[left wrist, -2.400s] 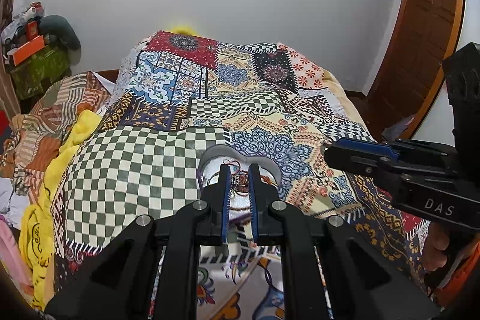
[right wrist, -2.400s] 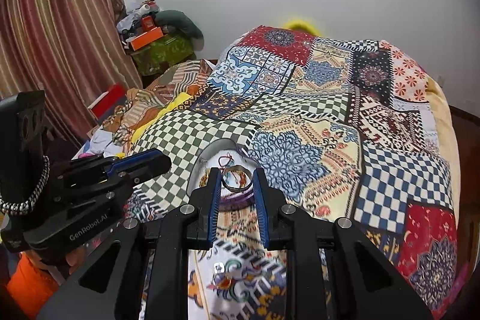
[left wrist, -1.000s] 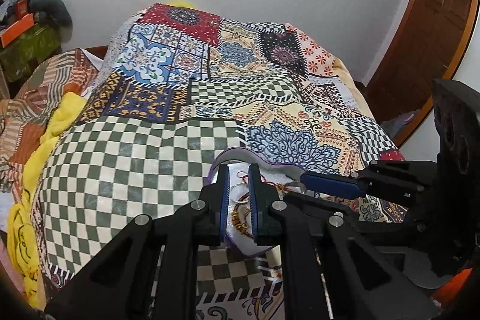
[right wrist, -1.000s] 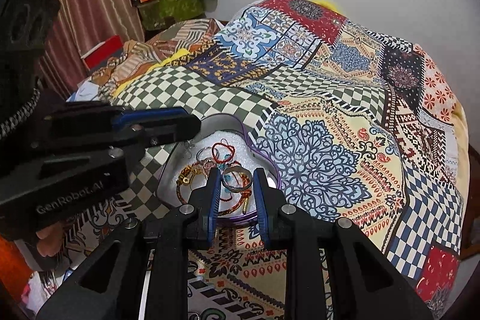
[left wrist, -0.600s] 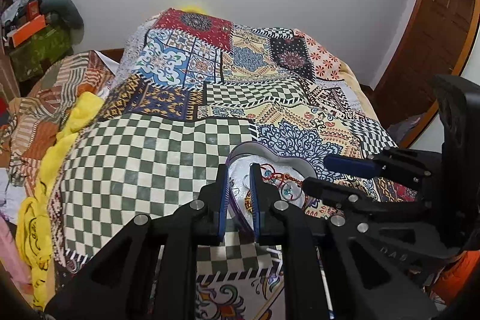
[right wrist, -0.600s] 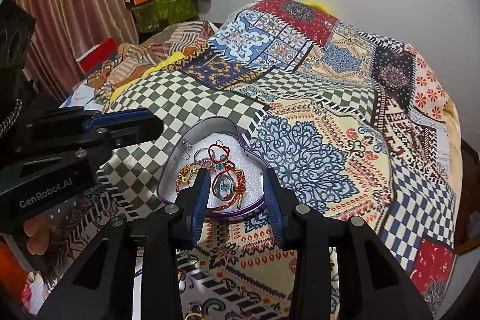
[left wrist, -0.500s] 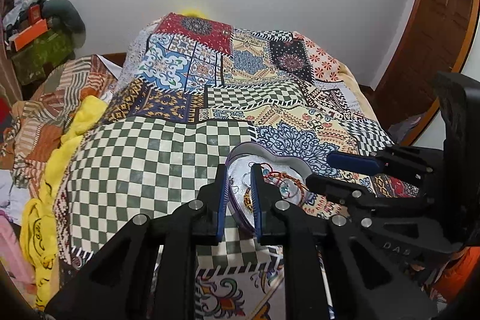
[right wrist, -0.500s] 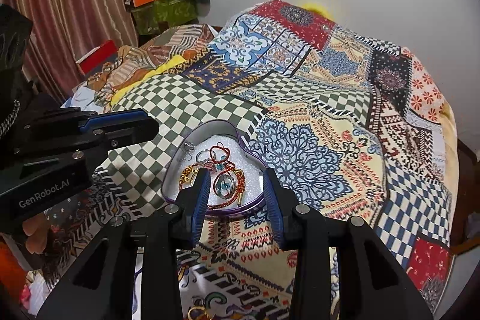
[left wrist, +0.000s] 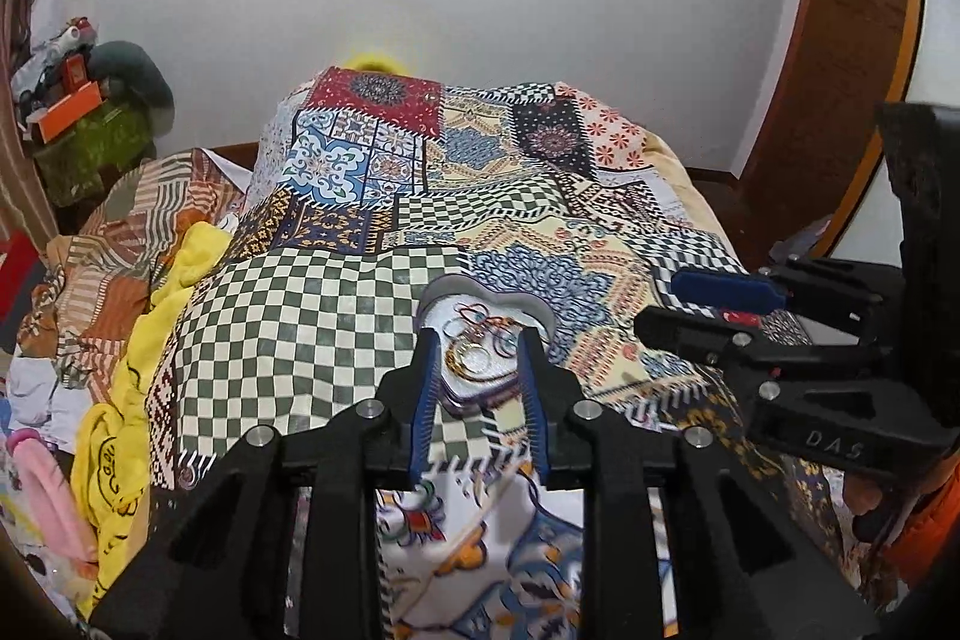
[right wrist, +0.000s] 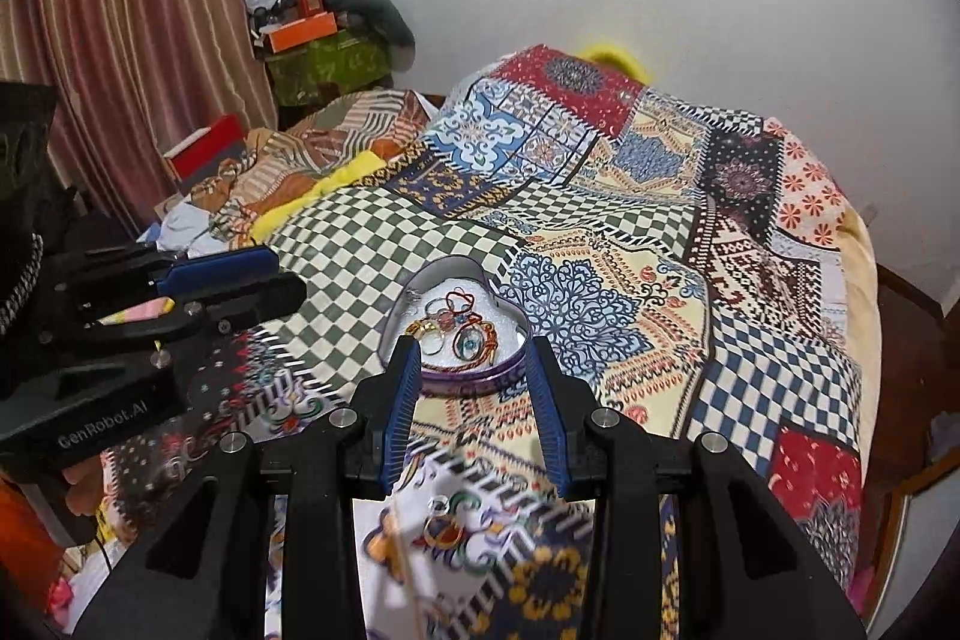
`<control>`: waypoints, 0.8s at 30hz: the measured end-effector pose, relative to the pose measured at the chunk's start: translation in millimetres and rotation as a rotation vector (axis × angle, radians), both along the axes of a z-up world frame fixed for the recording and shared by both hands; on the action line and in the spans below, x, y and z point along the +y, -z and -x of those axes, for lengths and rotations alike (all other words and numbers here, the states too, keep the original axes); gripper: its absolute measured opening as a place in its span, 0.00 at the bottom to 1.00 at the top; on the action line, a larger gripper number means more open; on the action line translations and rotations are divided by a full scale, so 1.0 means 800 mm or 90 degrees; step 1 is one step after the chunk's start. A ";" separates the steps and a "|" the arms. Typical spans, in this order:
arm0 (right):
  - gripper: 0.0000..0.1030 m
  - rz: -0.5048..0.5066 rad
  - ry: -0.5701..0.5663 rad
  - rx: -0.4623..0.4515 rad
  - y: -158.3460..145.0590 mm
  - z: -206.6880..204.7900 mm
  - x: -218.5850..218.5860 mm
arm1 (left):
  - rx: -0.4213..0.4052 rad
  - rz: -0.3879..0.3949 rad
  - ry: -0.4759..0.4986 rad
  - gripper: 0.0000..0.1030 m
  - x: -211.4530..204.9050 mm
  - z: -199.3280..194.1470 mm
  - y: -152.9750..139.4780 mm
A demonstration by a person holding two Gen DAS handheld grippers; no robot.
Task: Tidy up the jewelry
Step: 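Lift both grippers out of the heart tin, then lower the right gripper to a gold ring on the quilt and close on it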
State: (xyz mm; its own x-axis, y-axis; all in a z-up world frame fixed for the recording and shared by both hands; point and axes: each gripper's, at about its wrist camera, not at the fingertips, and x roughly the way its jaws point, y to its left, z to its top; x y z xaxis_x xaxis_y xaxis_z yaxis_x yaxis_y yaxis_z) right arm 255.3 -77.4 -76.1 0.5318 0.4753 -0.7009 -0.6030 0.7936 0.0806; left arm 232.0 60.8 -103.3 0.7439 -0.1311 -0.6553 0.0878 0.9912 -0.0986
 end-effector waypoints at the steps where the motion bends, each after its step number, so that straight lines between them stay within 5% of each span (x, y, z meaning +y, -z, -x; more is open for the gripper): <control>1: 0.32 -0.003 0.002 -0.004 -0.004 0.006 -0.003 | -0.002 -0.001 0.002 0.29 -0.003 0.005 -0.002; 13: 0.32 -0.034 0.036 -0.007 -0.016 0.049 -0.037 | -0.017 -0.010 0.033 0.39 -0.038 0.064 -0.017; 24: 0.32 -0.004 0.063 0.058 0.037 0.052 -0.050 | 0.043 -0.004 0.025 0.39 -0.041 0.075 0.037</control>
State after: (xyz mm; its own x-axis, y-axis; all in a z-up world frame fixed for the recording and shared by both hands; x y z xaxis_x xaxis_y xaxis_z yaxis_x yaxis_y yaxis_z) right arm 213.7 -117.8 -105.5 0.5103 0.4283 -0.7457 -0.5119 0.8481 0.1369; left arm 172.4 28.1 -132.6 0.6927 -0.1546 -0.7045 0.1201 0.9878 -0.0986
